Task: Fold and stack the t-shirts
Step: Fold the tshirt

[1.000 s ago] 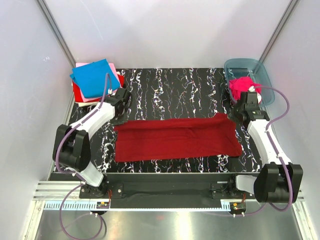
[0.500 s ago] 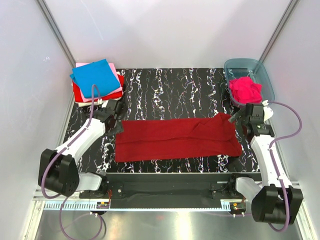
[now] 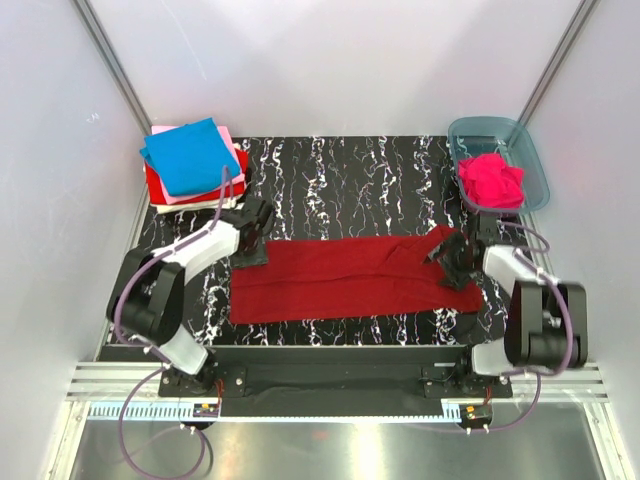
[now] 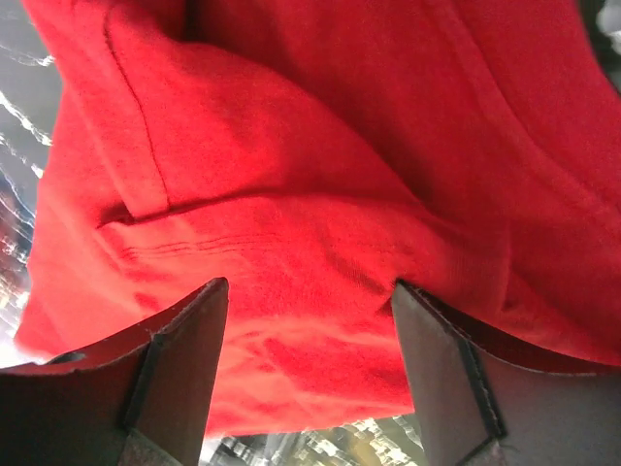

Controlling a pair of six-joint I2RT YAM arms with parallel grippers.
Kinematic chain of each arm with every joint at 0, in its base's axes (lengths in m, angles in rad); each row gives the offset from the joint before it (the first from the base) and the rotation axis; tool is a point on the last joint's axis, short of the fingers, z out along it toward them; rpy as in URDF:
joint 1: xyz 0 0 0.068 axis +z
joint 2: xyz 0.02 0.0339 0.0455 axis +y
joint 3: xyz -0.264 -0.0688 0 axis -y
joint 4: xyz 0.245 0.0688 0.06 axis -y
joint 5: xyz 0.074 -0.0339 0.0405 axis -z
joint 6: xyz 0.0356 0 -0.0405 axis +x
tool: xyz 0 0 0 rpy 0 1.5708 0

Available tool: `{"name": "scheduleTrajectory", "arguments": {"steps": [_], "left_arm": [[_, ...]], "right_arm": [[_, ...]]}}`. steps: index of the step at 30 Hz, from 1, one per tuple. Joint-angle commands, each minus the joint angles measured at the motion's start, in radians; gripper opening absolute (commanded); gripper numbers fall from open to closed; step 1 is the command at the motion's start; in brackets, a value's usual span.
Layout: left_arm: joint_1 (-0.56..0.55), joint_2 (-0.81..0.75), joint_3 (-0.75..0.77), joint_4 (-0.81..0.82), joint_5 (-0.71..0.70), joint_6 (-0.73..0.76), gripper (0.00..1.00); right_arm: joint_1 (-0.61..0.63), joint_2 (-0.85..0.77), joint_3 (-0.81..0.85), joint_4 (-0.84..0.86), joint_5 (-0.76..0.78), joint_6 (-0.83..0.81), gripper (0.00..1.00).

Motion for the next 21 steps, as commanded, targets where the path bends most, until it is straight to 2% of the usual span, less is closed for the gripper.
{"name": "scheduleTrajectory", "arguments": {"steps": [1, 5, 8, 10, 11, 13, 14, 16, 17, 21], "left_arm": [[-0.017, 0.036, 0.043, 0.052, 0.052, 0.011, 0.44], [-0.052, 0.094, 0.050, 0.029, 0.069, 0.011, 0.41], [-0.085, 0.088, 0.036, 0.003, 0.065, 0.007, 0.39], [-0.102, 0.077, 0.001, -0.003, 0.077, -0.007, 0.39], [-0.117, 0.064, -0.013, -0.002, 0.082, -0.013, 0.38], [-0.140, 0.039, -0.065, -0.003, 0.091, -0.042, 0.38], [-0.164, 0.028, -0.084, 0.001, 0.097, -0.053, 0.38], [-0.189, 0.007, -0.136, 0.009, 0.121, -0.088, 0.37], [-0.222, -0.018, -0.153, 0.012, 0.132, -0.102, 0.37], [-0.316, -0.075, -0.230, 0.044, 0.187, -0.205, 0.37]], "right_arm": [[0.026, 0.124, 0.088, 0.078, -0.092, -0.020, 0.75], [0.067, 0.343, 0.254, 0.071, -0.099, -0.042, 0.72], [0.115, 0.448, 0.371, 0.046, -0.096, -0.043, 0.70], [0.144, 0.557, 0.518, 0.006, -0.086, -0.045, 0.70], [0.153, 0.641, 0.637, -0.039, -0.083, -0.046, 0.70], [0.179, 0.725, 0.770, -0.083, -0.082, -0.042, 0.69], [0.188, 0.818, 0.915, -0.136, -0.083, -0.040, 0.69], [0.208, 0.916, 1.073, -0.202, -0.094, -0.042, 0.68], [0.230, 1.001, 1.224, -0.257, -0.100, -0.042, 0.67], [0.277, 1.201, 1.575, -0.334, -0.148, -0.037, 0.67]]}}
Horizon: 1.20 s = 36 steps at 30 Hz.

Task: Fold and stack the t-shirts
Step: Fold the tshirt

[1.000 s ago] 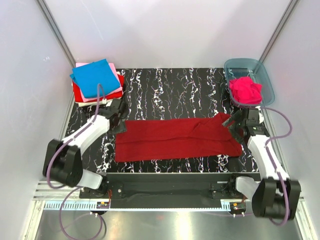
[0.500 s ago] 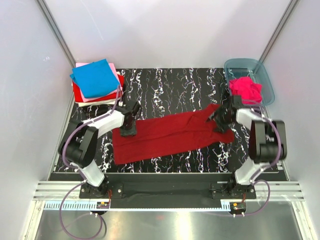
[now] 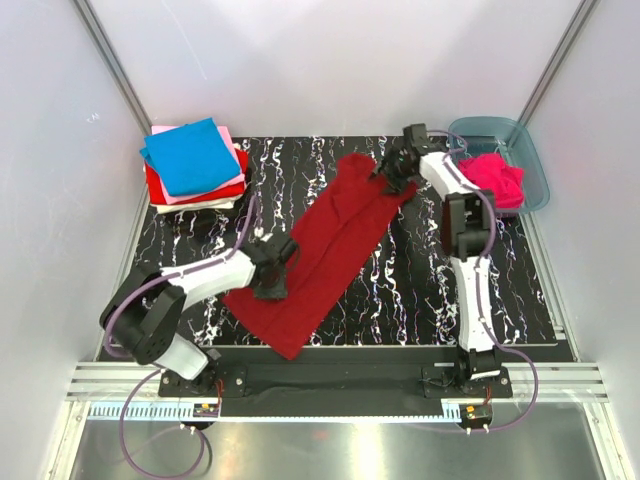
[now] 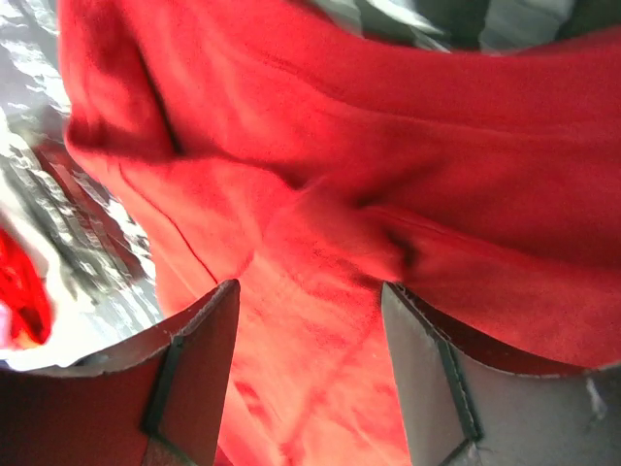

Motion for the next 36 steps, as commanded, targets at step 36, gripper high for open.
{"name": "scheduleTrajectory", "arguments": {"steps": [36], "left_arm": [[-0.365, -0.276, 0.081, -0.071, 0.134, -0.287, 0.51]], "right_arm": [[0.023, 0.025, 0.457, 0.170, -0.105, 0.012, 0.90]]}}
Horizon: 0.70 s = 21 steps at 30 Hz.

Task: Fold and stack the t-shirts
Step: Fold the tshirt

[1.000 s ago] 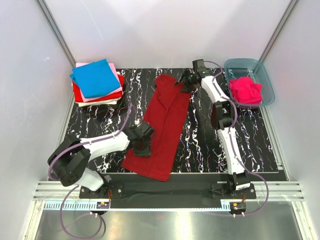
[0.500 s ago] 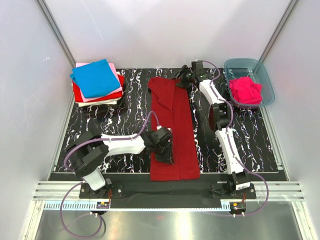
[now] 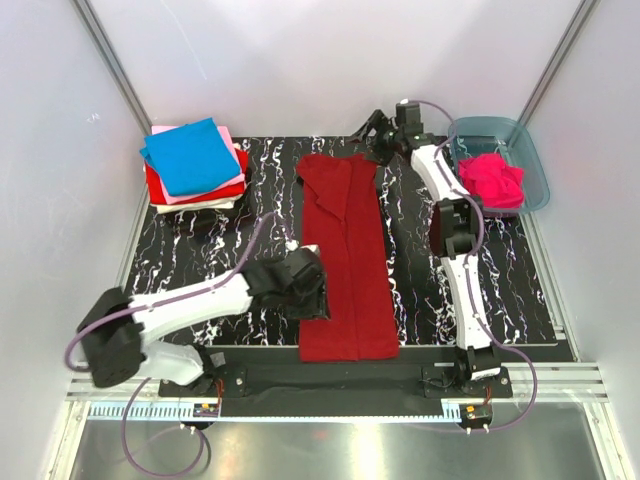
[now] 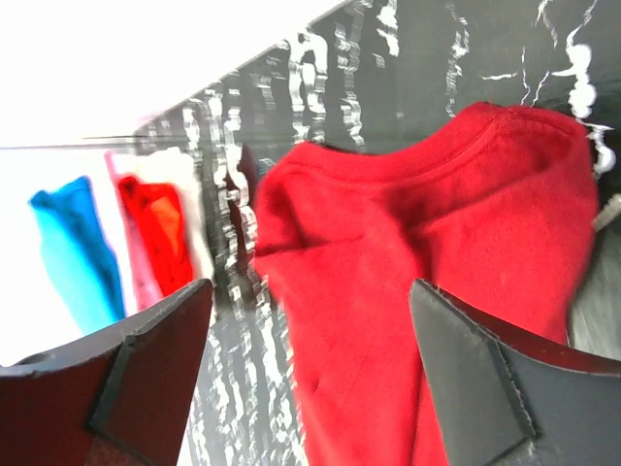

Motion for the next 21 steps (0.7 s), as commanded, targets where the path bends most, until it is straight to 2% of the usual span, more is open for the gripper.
{"name": "scheduleTrajectory", "arguments": {"steps": [1, 3, 4, 7, 8, 10, 11, 13, 14, 16, 18, 21], "left_arm": [[-0.005, -0.116, 0.031, -0.122, -0.111, -0.018, 0.52], [-0.005, -0.157, -0.002, -0.157, -0.136, -0.033, 0.53], [-0.005, -0.198, -0.034, -0.168, -0.143, -0.039, 0.53], [-0.007, -0.283, -0.103, -0.169, -0.140, -0.073, 0.53], [-0.007, -0.306, -0.156, -0.154, -0.136, -0.094, 0.53], [-0.007, -0.370, -0.215, -0.134, -0.117, -0.113, 0.53], [-0.008, -0.392, -0.267, -0.113, -0.114, -0.131, 0.53], [-0.010, -0.441, -0.316, -0.091, -0.110, -0.148, 0.53], [-0.011, -0.452, -0.360, -0.065, -0.110, -0.163, 0.53], [-0.014, -0.470, -0.420, -0.030, -0.104, -0.176, 0.52], [-0.019, -0.456, -0.460, 0.040, -0.100, -0.200, 0.50], [-0.033, -0.411, -0.485, 0.090, -0.103, -0.217, 0.49]], "right_arm": [[-0.027, -0.264, -0.064, -0.018, 0.006, -0.074, 0.90], [-0.029, -0.402, -0.189, -0.087, 0.027, -0.126, 0.91], [-0.028, -0.517, -0.318, -0.132, 0.041, -0.140, 0.91], [-0.026, -0.734, -0.602, -0.135, 0.105, -0.180, 0.92], [-0.026, -0.882, -0.794, -0.149, 0.148, -0.189, 0.93], [-0.026, -1.020, -0.961, -0.192, 0.189, -0.223, 0.94], [-0.023, -1.148, -1.124, -0.227, 0.205, -0.226, 0.94], [-0.014, -1.276, -1.298, -0.224, 0.197, -0.210, 0.94], [-0.003, -1.390, -1.457, -0.210, 0.158, -0.203, 0.94], [0.020, -1.542, -1.669, -0.198, 0.122, -0.160, 0.92], [0.040, -1.671, -1.820, -0.196, 0.084, -0.111, 0.88], [0.060, -1.759, -1.880, -0.261, 0.099, -0.100, 0.87]]}}
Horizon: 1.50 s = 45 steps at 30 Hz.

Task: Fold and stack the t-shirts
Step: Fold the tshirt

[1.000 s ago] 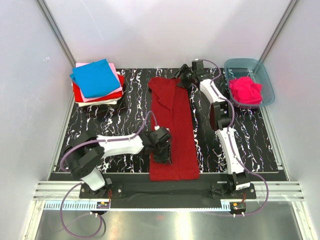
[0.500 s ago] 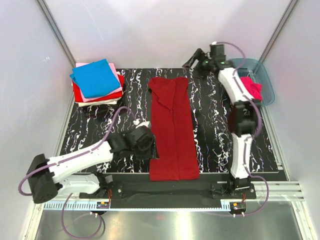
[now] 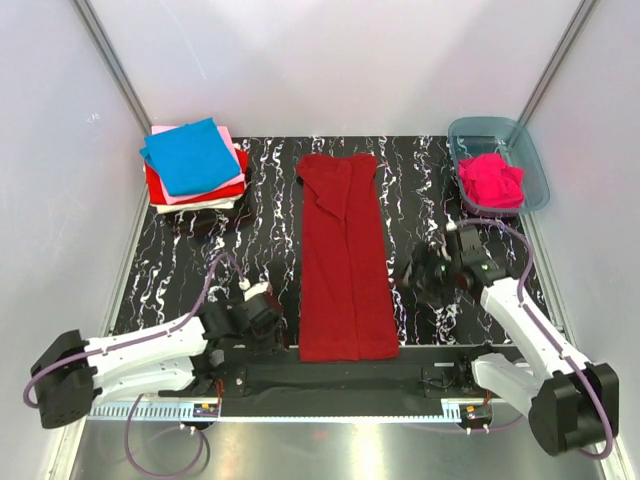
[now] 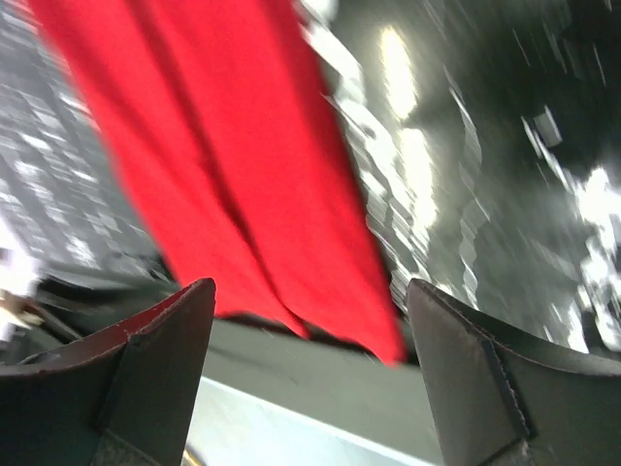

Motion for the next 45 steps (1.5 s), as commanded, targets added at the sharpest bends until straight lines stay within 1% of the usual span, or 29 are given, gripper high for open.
{"name": "scheduleTrajectory", "arguments": {"steps": [1, 4, 5, 7, 8, 12, 16, 21, 24, 26, 30, 33, 36, 38, 39, 40, 41, 42, 43, 44, 45], "left_arm": [[-0.032, 0.044, -0.010, 0.140, -0.015, -0.050, 0.49], [-0.069, 0.086, 0.024, 0.123, -0.053, -0.062, 0.49], [-0.078, 0.093, 0.030, 0.125, -0.058, -0.071, 0.49], [-0.109, 0.120, 0.036, 0.150, -0.068, -0.084, 0.49], [-0.119, 0.129, 0.041, 0.155, -0.074, -0.094, 0.49], [-0.156, 0.181, 0.062, 0.158, -0.113, -0.113, 0.49], [-0.188, 0.213, 0.044, 0.294, -0.094, -0.113, 0.46], [-0.195, 0.311, 0.080, 0.292, -0.098, -0.105, 0.46], [-0.202, 0.340, 0.096, 0.313, -0.096, -0.093, 0.43], [-0.205, 0.333, 0.087, 0.322, -0.097, -0.096, 0.43], [-0.205, 0.247, 0.027, 0.350, -0.108, -0.110, 0.44], [-0.207, 0.184, -0.014, 0.384, -0.113, -0.130, 0.48], [-0.207, 0.169, -0.034, 0.404, -0.114, -0.131, 0.48], [-0.205, 0.184, -0.028, 0.411, -0.111, -0.124, 0.43], [-0.205, 0.213, -0.015, 0.413, -0.107, -0.119, 0.31], [-0.207, 0.227, -0.007, 0.414, -0.105, -0.108, 0.24], [-0.207, 0.254, 0.002, 0.410, -0.104, -0.105, 0.17], [-0.207, 0.265, 0.018, 0.405, -0.104, -0.102, 0.05], [-0.207, 0.279, 0.024, 0.396, -0.105, -0.099, 0.01], [-0.205, 0.282, 0.027, 0.393, -0.105, -0.099, 0.00], [-0.207, 0.282, 0.028, 0.393, -0.110, -0.099, 0.00]], "right_arm": [[0.024, -0.124, -0.061, -0.084, -0.003, 0.034, 0.86], [0.058, -0.192, -0.127, -0.118, 0.016, 0.085, 0.85], [0.064, -0.204, -0.147, -0.115, -0.002, 0.128, 0.84], [0.099, -0.240, -0.212, -0.063, -0.022, 0.169, 0.84], [0.111, -0.243, -0.224, -0.060, 0.012, 0.183, 0.84], [0.135, -0.199, -0.240, -0.059, 0.037, 0.154, 0.85], [0.142, -0.172, -0.246, -0.029, 0.024, 0.143, 0.86], [0.144, -0.168, -0.246, -0.020, 0.024, 0.139, 0.86], [0.144, -0.171, -0.250, -0.020, 0.024, 0.134, 0.86], [0.145, -0.172, -0.252, -0.025, 0.024, 0.130, 0.86], [0.145, -0.175, -0.261, -0.017, 0.024, 0.129, 0.86], [0.145, -0.166, -0.260, -0.016, 0.020, 0.128, 0.86], [0.148, -0.162, -0.258, -0.014, 0.017, 0.125, 0.86], [0.148, -0.162, -0.260, -0.012, 0.017, 0.126, 0.84], [0.151, -0.163, -0.261, -0.013, 0.017, 0.128, 0.82], [0.153, -0.168, -0.264, -0.011, 0.017, 0.129, 0.81], [0.156, -0.171, -0.269, -0.006, 0.015, 0.140, 0.76], [0.167, -0.169, -0.281, 0.000, 0.015, 0.145, 0.74], [0.173, -0.168, -0.286, 0.006, 0.015, 0.152, 0.68], [0.181, -0.165, -0.293, 0.012, 0.015, 0.154, 0.66], [0.187, -0.159, -0.304, 0.024, 0.014, 0.157, 0.61]]}}
